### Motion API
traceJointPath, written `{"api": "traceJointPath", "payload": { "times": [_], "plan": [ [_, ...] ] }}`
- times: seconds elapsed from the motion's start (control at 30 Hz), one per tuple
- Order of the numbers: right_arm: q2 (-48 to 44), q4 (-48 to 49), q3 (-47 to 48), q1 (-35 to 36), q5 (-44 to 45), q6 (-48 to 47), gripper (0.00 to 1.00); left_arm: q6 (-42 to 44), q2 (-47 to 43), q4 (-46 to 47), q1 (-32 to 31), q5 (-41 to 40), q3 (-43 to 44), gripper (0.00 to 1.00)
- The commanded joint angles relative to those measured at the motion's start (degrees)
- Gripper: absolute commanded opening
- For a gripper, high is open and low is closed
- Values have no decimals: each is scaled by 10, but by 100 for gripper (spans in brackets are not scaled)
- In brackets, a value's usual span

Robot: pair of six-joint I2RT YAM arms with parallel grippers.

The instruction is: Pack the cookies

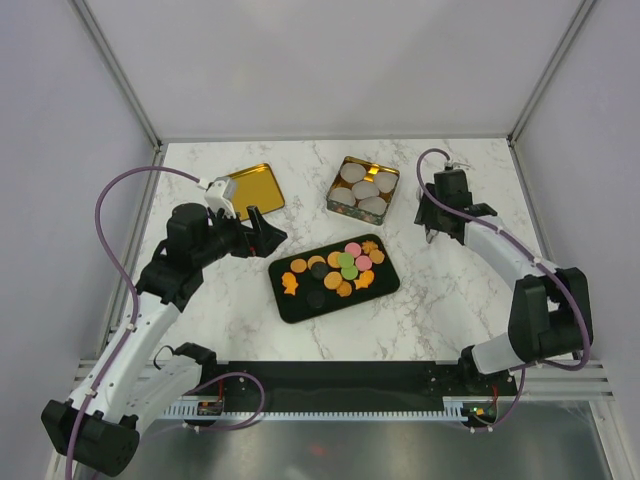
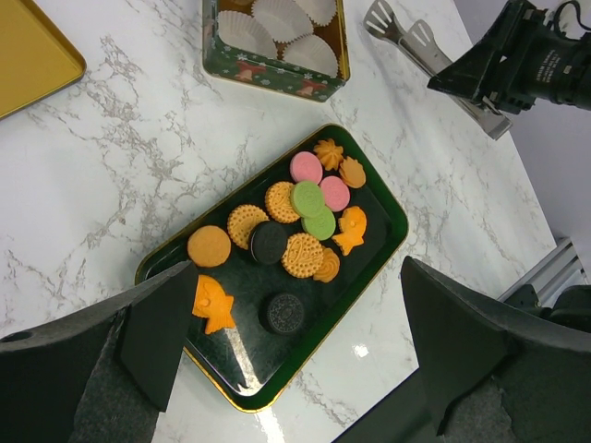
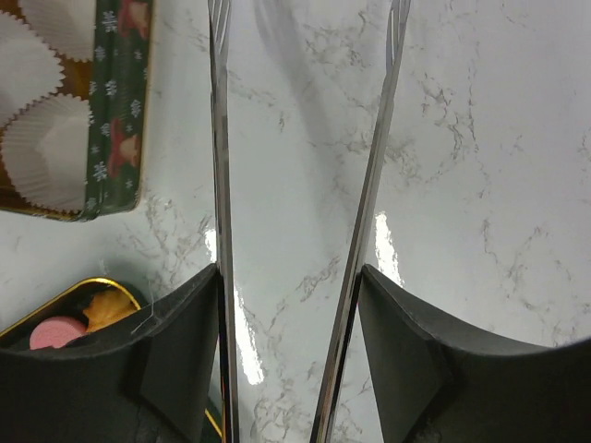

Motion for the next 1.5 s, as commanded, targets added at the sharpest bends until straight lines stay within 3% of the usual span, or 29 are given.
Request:
{"api": "traceJointPath", "payload": {
  "times": [0.0, 0.37, 0.8, 1.17, 1.47],
  "plan": [
    [-44, -29, 27, 19, 3, -12, 66, -5, 1, 0, -3, 0, 20, 99],
    [-146, -119, 65, 146, -30, -18, 58, -2, 1, -1, -3, 1, 22, 99],
    [-141, -182, 97, 408, -56, -24, 59, 2, 5, -5, -3, -1, 25, 99],
    [-94, -222, 113, 469, -51, -56, 61, 5, 10, -11, -4, -5, 27, 99],
    [-73, -218, 113, 480, -41, -60, 60, 5, 9, -11, -3, -3, 27, 99]
  ]
}}
